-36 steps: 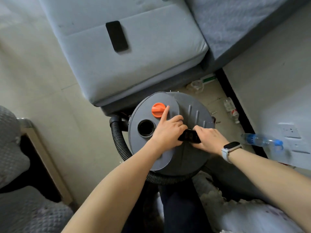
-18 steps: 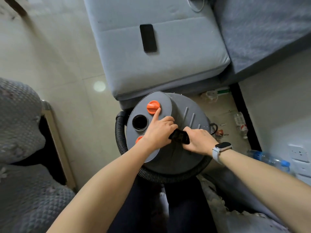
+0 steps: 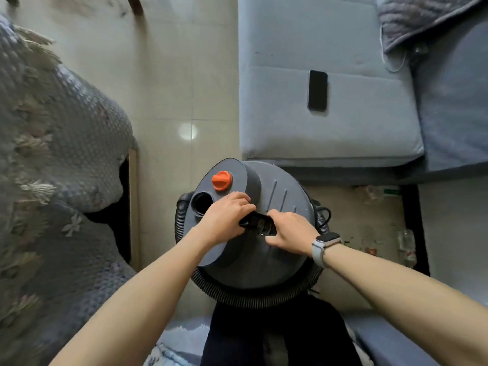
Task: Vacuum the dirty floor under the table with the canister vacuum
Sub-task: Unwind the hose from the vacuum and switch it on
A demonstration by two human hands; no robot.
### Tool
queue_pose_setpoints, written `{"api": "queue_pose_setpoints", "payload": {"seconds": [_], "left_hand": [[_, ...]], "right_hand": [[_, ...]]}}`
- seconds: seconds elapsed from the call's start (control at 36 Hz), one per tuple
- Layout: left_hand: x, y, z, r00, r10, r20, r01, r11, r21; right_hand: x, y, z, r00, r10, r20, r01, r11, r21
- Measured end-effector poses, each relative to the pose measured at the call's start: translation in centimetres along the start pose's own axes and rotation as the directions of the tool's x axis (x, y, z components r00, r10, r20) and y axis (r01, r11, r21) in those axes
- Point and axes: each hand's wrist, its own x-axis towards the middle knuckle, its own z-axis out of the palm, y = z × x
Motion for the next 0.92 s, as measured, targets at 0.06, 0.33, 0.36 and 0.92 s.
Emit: {"api": "queue_pose_setpoints", "payload": {"seconds": [0.06, 0.33, 0.36, 0.92], "left_hand": [[-1.6, -1.1, -0.9, 0.999, -0.023, -0.048, 0.023, 1.000, 0.001], [-5.9, -4.2, -2.4, 0.980, -0.100, -0.170, 0.103, 0.995, 0.009], [-6.1, -4.3, -2.7, 0.977, -0.110, -0.180, 0.113, 0.994, 0.004], [-7.2, -7.7, -12.0, 0.967, -0.129, -0.220, 0.211, 0.891, 0.402]], "right_hand": [[1.0, -1.9, -0.5, 0.999, -0.040, 0.007, 0.040, 0.999, -0.023], [3.3, -6.9, -1.7, 0.990, -0.137, 0.037, 0.139, 0.988, -0.073], [3.5, -7.3, -2.0, 0.989, -0.143, 0.035, 0.145, 0.987, -0.071], [6.4, -13.7, -7.5, 0.987, -0.151, -0.047, 0.157, 0.974, 0.162]]}}
